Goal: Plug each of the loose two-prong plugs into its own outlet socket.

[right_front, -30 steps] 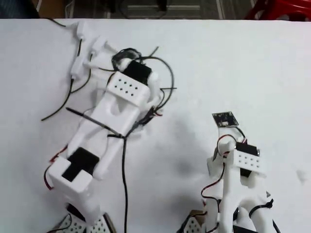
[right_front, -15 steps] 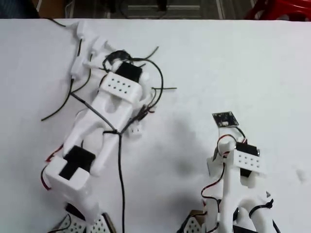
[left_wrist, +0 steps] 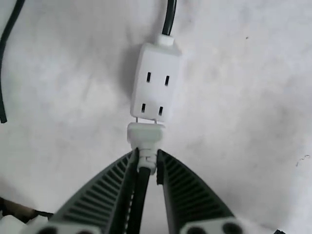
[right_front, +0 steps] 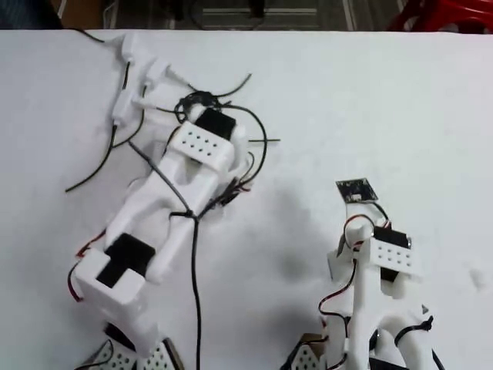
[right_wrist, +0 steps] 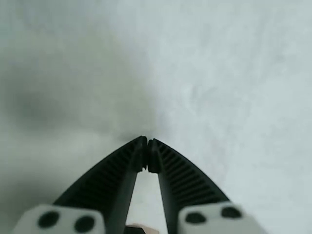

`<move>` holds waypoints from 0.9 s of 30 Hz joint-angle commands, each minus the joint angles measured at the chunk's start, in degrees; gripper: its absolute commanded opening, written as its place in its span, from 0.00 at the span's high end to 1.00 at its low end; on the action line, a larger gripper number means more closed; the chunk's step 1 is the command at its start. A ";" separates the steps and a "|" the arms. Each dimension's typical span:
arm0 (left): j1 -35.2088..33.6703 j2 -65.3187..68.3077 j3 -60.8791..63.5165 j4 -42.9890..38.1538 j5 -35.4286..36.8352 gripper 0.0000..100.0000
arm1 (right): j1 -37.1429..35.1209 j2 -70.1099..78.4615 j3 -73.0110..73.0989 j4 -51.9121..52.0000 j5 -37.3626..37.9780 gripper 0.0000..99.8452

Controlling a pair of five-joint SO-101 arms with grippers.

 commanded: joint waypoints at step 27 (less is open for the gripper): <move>-1.19 -0.92 -2.29 -1.58 -5.19 0.98 | 0.31 -1.10 -0.18 -0.57 0.18 0.98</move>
